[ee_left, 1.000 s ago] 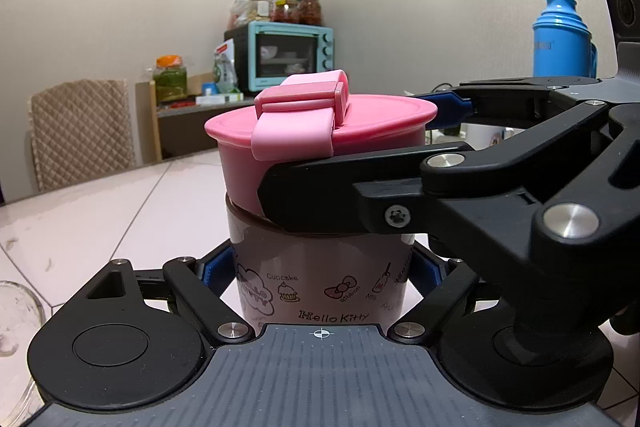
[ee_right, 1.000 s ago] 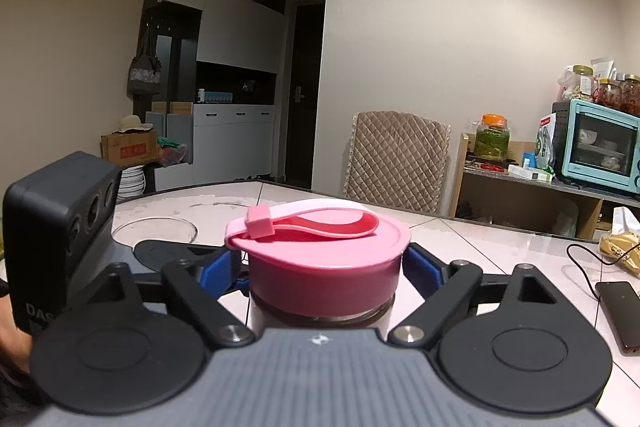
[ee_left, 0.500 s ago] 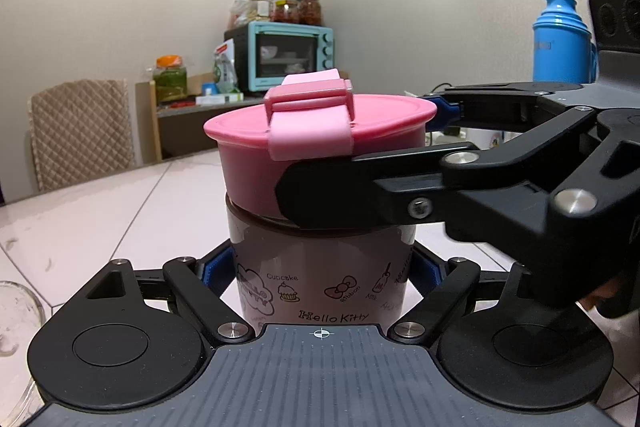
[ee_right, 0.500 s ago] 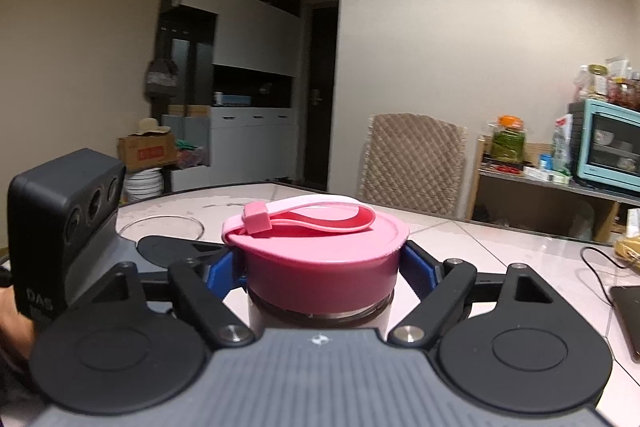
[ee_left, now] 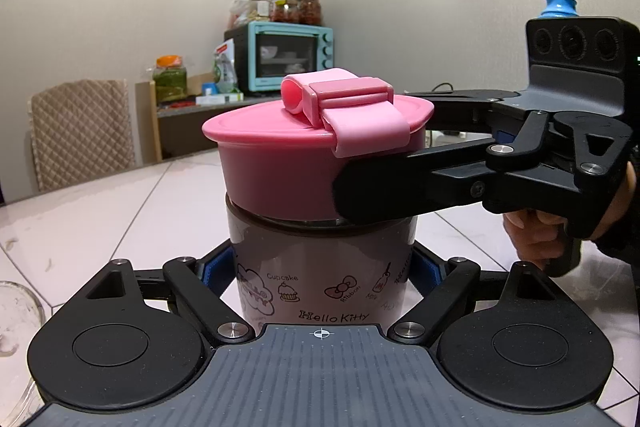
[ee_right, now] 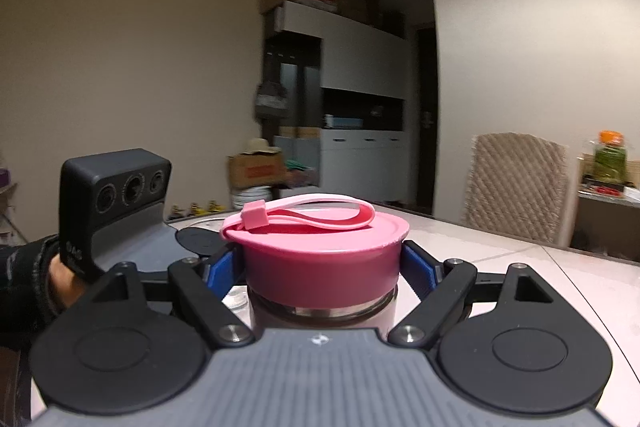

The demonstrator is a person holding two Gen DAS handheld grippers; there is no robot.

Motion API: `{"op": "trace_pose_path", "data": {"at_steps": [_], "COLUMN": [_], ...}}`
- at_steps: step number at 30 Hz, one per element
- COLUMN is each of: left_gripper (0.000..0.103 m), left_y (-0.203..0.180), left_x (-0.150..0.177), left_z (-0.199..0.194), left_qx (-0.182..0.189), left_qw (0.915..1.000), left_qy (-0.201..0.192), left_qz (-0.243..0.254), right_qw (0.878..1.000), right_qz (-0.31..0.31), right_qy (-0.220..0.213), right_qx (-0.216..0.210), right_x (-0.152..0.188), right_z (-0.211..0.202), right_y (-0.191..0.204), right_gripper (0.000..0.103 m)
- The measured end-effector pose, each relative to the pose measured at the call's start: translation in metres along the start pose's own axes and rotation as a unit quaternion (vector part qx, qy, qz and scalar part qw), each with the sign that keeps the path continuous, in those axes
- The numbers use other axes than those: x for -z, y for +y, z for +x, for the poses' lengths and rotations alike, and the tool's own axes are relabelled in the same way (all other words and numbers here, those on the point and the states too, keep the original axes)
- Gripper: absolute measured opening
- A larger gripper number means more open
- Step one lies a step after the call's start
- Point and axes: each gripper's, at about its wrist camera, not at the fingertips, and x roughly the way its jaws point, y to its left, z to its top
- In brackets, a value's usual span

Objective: Unscrew bottle cap and pour

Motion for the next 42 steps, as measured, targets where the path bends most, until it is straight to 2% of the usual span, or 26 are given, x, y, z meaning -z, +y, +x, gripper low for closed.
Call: {"op": "trace_pose_path", "data": {"at_steps": [7,11,12,16,24,38,40,42], "left_gripper": [0.09,0.09,0.09,0.09,0.09,0.09,0.09,0.09], "left_y": [-0.002,-0.001,-0.001,-0.001,0.0,-0.001,-0.001,-0.001], "left_x": [0.001,0.001,0.002,0.002,0.002,0.002,0.002,0.002], "left_z": [0.0,-0.001,-0.001,-0.001,0.0,-0.001,0.0,0.0], "left_qx": [0.001,0.0,0.0,0.0,0.0,0.0,0.0,0.0], "left_qw": [1.0,1.0,1.0,1.0,1.0,1.0,1.0,1.0], "left_qy": [0.0,0.0,0.0,0.0,0.0,0.0,0.0,0.0], "left_qz": [-0.001,-0.001,-0.001,-0.001,-0.001,-0.001,-0.001,-0.001], "right_qw": [1.0,0.996,0.995,0.988,0.975,0.965,0.963,0.963], "right_qz": [0.005,0.003,0.003,0.007,0.009,0.022,0.026,0.031], "right_qy": [0.012,0.026,0.028,0.034,0.047,0.053,0.053,0.053], "right_qx": [0.028,0.087,0.095,0.151,0.217,0.258,0.261,0.264], "right_x": [-0.008,-0.014,-0.015,-0.019,-0.023,-0.021,-0.02,-0.019], "right_z": [-0.004,-0.008,-0.008,-0.008,0.011,0.03,0.031,0.032], "right_y": [0.011,0.029,0.032,0.051,0.073,0.078,0.079,0.08], "right_gripper": [0.088,0.09,0.094,0.095,0.095,0.093,0.089,0.088]}}
